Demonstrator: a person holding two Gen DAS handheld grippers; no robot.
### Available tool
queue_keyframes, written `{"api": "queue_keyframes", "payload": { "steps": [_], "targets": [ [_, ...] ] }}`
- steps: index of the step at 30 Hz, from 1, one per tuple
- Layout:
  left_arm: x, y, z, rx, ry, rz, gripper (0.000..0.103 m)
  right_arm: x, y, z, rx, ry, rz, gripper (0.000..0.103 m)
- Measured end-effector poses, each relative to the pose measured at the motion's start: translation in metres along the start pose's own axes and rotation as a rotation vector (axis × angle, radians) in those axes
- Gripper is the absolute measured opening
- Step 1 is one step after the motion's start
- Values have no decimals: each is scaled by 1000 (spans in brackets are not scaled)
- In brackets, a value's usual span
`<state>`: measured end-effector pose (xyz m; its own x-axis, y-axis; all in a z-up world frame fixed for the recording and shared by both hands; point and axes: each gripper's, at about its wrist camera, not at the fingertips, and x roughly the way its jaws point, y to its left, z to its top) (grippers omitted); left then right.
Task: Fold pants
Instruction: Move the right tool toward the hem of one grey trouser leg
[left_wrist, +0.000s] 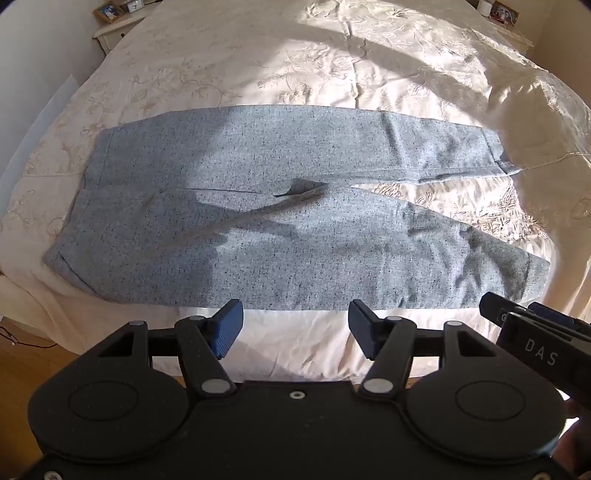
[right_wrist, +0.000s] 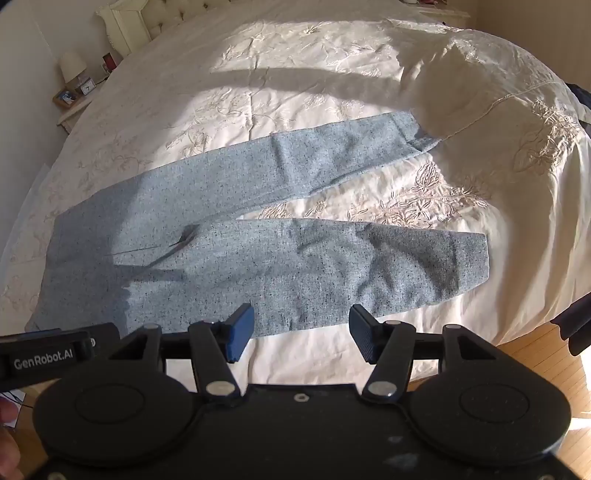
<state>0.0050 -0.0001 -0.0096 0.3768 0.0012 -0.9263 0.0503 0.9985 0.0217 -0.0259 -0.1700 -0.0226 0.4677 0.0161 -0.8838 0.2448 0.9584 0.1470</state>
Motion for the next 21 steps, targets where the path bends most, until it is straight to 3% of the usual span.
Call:
{"api": "queue_keyframes", "payload": {
  "steps": [21],
  "targets": [
    [6,-1,3,4,19,-23,64,5,2,4,-29,16,15,60]
  ]
}}
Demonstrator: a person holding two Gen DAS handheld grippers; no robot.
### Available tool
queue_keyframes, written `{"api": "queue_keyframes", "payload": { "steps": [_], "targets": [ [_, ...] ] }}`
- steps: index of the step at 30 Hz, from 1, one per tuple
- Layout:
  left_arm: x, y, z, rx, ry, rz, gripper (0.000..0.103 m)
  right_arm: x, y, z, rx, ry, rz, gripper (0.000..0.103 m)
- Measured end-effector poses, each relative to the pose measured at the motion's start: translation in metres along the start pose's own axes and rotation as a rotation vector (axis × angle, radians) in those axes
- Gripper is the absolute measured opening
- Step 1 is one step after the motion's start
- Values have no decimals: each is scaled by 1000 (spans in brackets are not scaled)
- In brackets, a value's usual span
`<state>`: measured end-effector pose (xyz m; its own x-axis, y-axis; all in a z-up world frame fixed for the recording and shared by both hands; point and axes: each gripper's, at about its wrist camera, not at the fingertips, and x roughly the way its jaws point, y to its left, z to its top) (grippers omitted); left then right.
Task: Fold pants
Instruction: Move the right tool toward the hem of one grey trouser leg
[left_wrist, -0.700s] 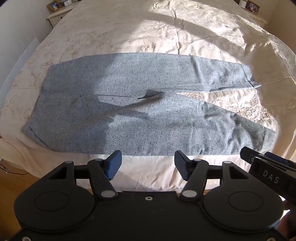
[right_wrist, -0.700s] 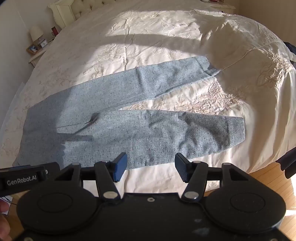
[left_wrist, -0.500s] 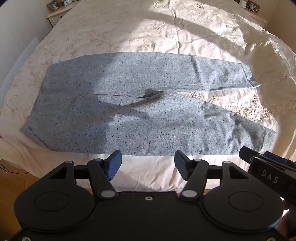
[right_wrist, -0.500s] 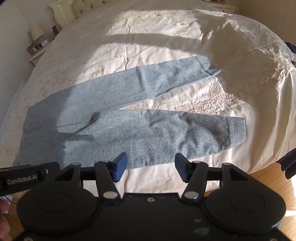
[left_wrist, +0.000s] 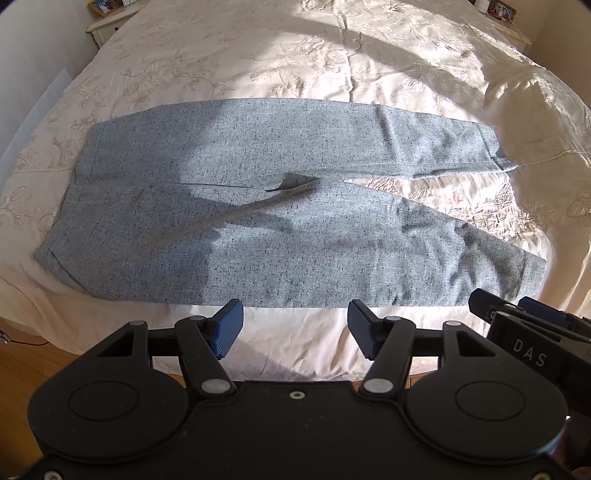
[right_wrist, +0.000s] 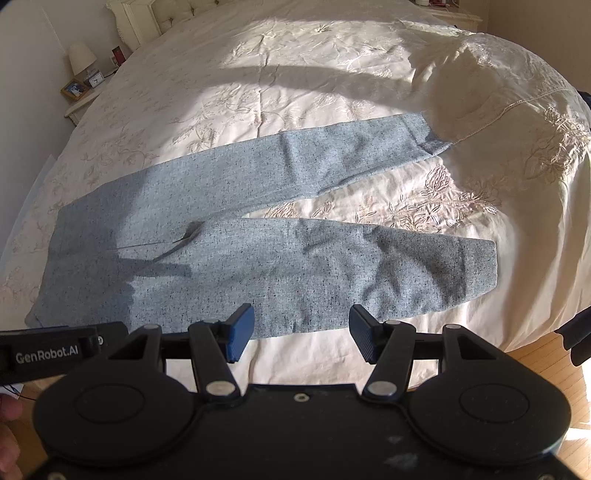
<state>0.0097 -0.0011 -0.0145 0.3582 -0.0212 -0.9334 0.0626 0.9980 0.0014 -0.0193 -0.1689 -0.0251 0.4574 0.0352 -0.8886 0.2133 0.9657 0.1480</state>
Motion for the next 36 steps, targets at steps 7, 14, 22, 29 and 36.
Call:
{"api": "queue_keyframes", "payload": {
  "steps": [7,14,22,29,36],
  "targets": [
    [0,3,1,7,-35,8,64,3,1,1,3,-27,-3,60],
    [5,15,9,19,-32,-6,64,11,6,4,33,-51,17,60],
    [28,34,29,56,34,-33,64,35,15,11,62,22,-59,60],
    [48,50,55,65,17,-41,64,52,12,21,10,-7,-200,59],
    [64,38,70,111,29,-48,61,56,-27,27,60,-58,-336,58]
  ]
}}
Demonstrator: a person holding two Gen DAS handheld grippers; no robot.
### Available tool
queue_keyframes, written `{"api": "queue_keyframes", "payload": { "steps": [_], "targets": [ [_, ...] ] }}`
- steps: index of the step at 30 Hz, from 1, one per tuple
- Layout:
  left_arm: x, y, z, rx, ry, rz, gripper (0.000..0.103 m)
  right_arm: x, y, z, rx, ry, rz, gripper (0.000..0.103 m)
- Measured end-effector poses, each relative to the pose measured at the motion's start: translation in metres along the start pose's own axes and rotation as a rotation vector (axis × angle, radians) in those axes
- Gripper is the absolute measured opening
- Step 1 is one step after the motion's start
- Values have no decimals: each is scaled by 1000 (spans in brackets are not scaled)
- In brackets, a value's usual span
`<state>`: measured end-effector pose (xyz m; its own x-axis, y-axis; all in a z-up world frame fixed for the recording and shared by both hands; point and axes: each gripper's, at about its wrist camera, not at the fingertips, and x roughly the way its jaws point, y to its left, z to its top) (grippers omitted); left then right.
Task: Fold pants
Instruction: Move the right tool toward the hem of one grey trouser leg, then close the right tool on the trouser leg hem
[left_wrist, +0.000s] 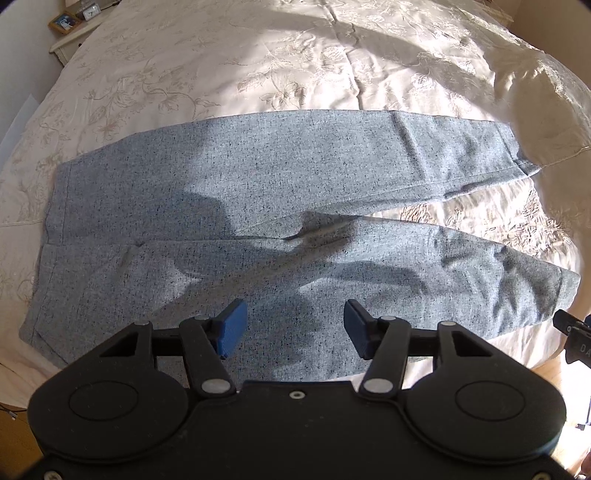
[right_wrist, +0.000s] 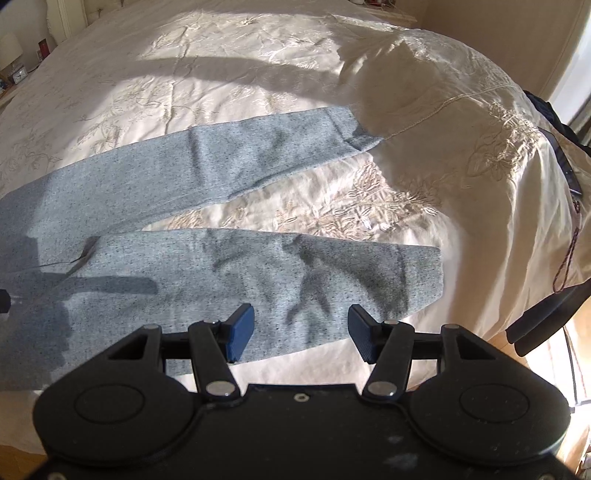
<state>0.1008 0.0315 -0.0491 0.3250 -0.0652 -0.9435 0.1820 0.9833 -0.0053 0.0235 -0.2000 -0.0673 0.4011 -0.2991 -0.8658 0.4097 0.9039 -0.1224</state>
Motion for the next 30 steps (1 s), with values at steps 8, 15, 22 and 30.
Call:
{"api": "queue_keyframes", "payload": {
  "steps": [8,15,22,30],
  "targets": [
    [2,-38,-2,-31,18,8,61,43,-84,24,119,26,-56,58],
    [7,-85,-7,-70,43,38,61,101,-134,64,103,18,-22,59],
    [14,-125,-8,-80,50,67,61,147,-138,42,14,142,73,58],
    [17,-148,-4,-74,56,93,61,152,-132,3,-35,239,198,58]
  ]
}}
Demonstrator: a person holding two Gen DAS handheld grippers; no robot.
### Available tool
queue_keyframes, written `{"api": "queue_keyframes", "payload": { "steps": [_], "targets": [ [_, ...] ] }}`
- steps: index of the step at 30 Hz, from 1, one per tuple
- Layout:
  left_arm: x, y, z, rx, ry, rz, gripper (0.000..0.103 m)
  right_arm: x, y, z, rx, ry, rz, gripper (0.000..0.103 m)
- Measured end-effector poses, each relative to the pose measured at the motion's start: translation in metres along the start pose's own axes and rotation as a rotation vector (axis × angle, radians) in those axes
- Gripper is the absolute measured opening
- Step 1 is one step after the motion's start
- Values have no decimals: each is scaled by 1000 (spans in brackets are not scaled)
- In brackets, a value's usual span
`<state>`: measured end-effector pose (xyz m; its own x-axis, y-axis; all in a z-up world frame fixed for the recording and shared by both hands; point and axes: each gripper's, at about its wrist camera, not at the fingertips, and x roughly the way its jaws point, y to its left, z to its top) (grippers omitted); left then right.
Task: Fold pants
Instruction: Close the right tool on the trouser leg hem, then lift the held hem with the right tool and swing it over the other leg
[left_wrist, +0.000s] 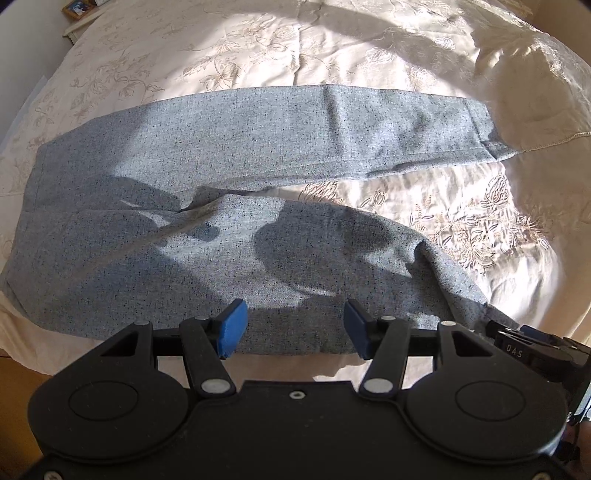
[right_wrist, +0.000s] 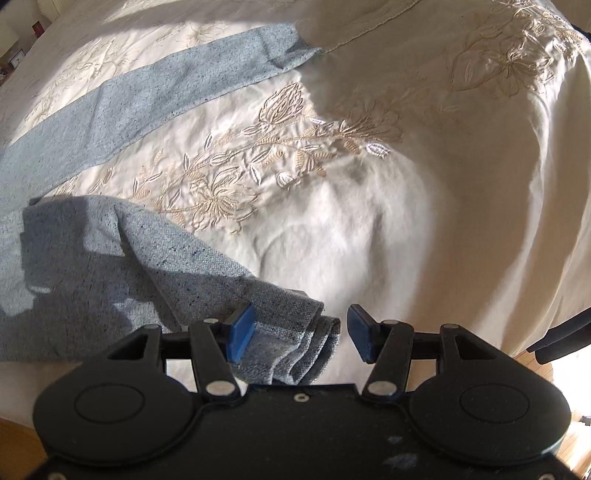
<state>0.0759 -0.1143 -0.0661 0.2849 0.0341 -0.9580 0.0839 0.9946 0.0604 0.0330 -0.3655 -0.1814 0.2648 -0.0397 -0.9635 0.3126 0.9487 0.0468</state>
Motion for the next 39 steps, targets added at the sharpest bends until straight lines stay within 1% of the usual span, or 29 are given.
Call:
{"api": "queue_keyframes", "payload": {
  "steps": [2,3,5,7,8,9,11,16,17,18,20,22,23,25,29,33,36,39],
  "targets": [
    [-1,-2,1,2,-3,3,61,1,0,1,-3,-2,22,58],
    [-2,-3,1,2,-5,4,61,1,0,3,-4,-7,31,56],
    [-2,-3,1,2,-8,4,61,-1,-1,4,-16,-26,52,55],
    [-2,-2,2,2,-10,3,61,-6,0,8,-51,-42,54,39],
    [-2,-2,1,-1,-12,3,61,-8,0,11,-69,-43,43,17],
    [-2,-2,1,-5,-14,3,61,-11,-1,13,-80,-39,40,10],
    [-3,-1,1,-12,-18,0,61,-19,-7,20,-78,-62,47,9],
    [-4,4,-1,-40,-26,1,61,-41,-19,46,-107,-157,17,7],
    [-3,5,-1,-44,-25,0,61,-42,-21,52,-108,-171,7,5],
    [-3,5,-1,-49,-24,-2,61,-43,-22,58,-117,-192,-28,1],
    [-1,6,-2,-57,-22,-1,61,-39,-26,72,-147,-217,-92,1],
    [1,7,-3,-62,-20,5,61,-31,-33,83,-135,-195,-94,1],
    [1,8,-4,-65,-20,9,61,-29,-39,87,-116,-190,-73,1],
    [2,12,-6,-78,-18,11,61,-30,-46,90,-105,-186,-39,9],
    [5,16,-9,-86,-12,14,61,-30,-44,78,-145,-156,4,28],
    [5,17,-10,-86,-13,29,61,-13,-35,64,-161,-100,6,33],
    [2,19,-13,-88,-20,35,61,7,-32,60,-123,-67,7,34],
    [0,23,-15,-95,-25,46,61,21,-29,61,-95,-52,34,34]
  ]
}}
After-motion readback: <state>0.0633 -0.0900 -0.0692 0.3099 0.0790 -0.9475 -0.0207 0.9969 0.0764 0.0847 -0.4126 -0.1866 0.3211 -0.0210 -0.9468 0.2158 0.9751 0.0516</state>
